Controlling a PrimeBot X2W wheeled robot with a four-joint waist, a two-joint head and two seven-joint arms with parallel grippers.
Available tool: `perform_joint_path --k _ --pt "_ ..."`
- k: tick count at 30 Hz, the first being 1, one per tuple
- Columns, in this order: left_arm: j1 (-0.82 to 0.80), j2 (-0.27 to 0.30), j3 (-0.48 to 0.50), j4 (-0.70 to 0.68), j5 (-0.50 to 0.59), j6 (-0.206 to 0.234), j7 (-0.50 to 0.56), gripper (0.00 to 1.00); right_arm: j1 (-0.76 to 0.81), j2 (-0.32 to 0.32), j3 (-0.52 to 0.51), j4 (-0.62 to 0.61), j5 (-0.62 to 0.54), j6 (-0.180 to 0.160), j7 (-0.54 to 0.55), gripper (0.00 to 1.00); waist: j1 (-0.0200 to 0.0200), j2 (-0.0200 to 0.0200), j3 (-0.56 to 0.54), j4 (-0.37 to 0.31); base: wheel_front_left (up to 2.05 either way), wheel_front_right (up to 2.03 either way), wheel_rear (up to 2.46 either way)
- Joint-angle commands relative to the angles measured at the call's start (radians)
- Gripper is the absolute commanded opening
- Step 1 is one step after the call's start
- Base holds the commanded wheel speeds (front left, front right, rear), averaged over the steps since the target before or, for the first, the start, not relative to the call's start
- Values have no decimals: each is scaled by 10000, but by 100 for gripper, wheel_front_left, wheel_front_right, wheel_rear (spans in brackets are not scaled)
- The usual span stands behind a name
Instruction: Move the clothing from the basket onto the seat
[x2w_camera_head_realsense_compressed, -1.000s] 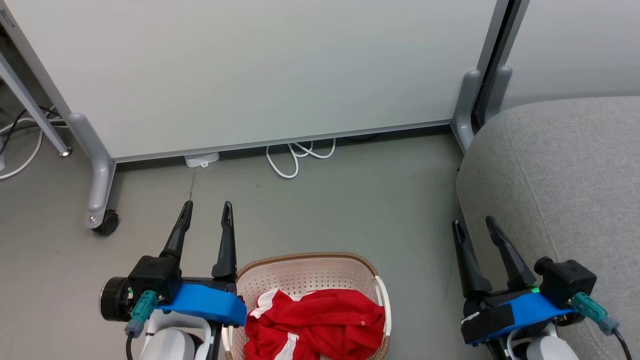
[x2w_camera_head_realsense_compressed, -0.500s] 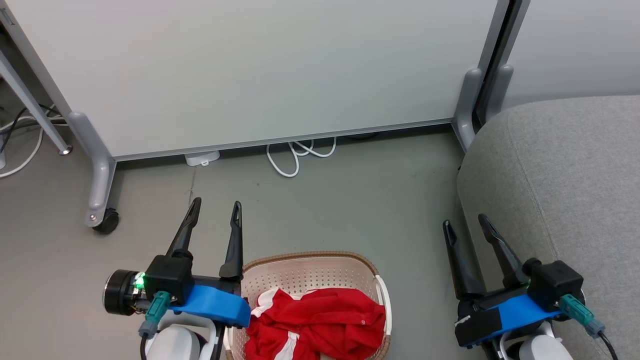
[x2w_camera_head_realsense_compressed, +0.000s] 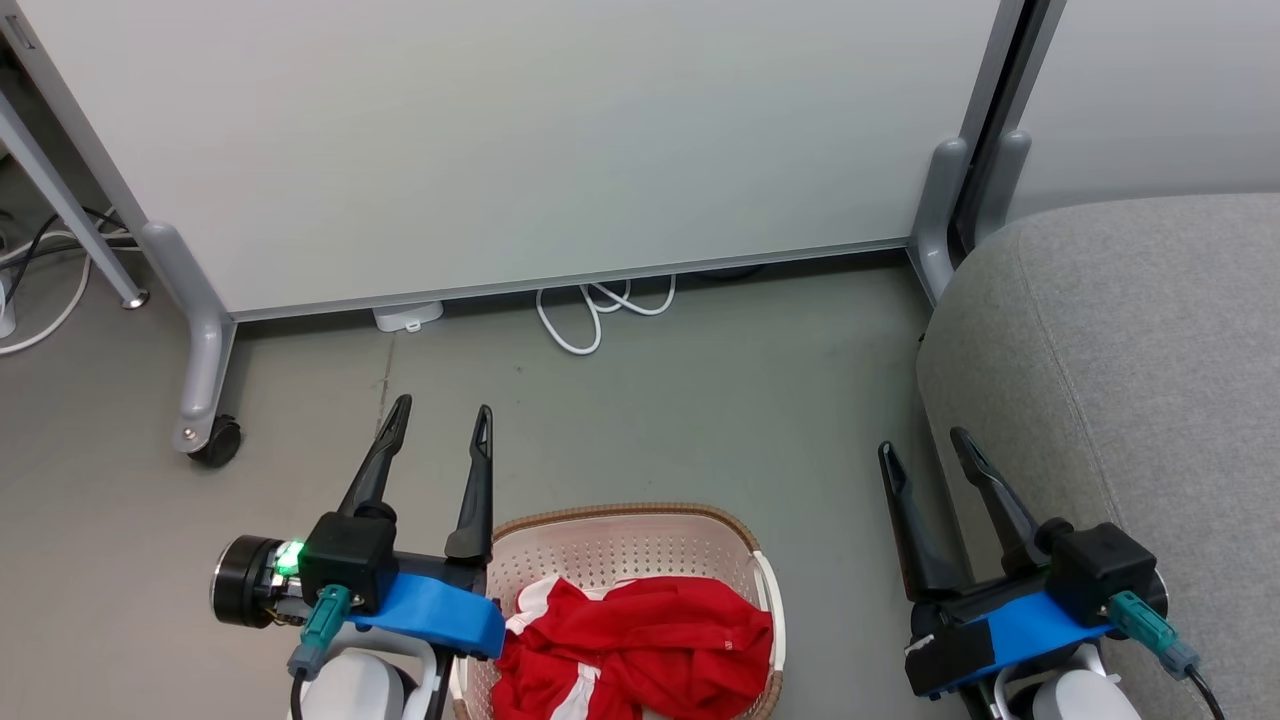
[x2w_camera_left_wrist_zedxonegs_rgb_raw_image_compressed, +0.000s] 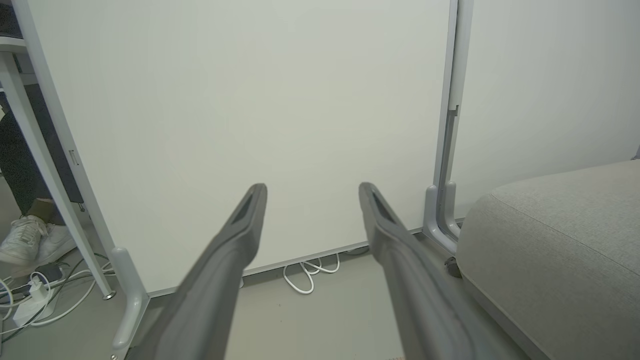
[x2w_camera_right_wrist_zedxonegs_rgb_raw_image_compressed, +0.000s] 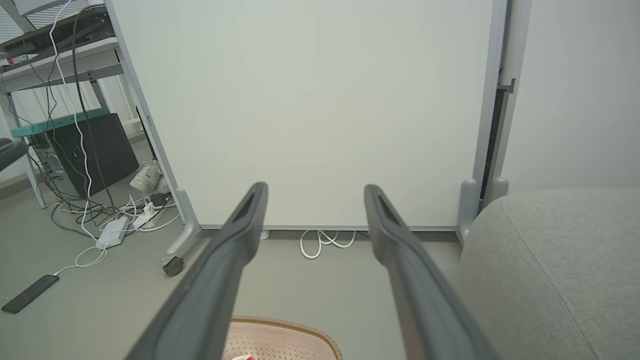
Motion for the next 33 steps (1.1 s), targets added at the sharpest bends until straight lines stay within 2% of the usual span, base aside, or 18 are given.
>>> perform_joint_path --k 1,10,16,25,33 --pt "-99 -4 -7 18 -48 -13 -52 100 -74 -55 8 30 65 4 -35 100 0 0 -2 -4 0 0 0" --pt "-367 -6 -117 200 112 -145 -51 100 -258 -53 -38 -9 -49 4 -35 100 0 0 232 -82 0 0 0" --pt "-1118 80 -528 739 361 -398 -41 100 -585 -52 -65 -130 -130 4 -35 100 0 0 780 -356 0 0 0" --pt "-2670 557 -1727 2103 438 -556 -41 100 -1310 -46 -86 -428 -30 4 -33 100 0 0 2196 -1034 0 0 0" --pt "-4027 1185 -3396 3238 -58 -544 -41 100 -2025 -43 -5 -679 65 4 -33 100 0 0 3617 -1596 0 0 0"
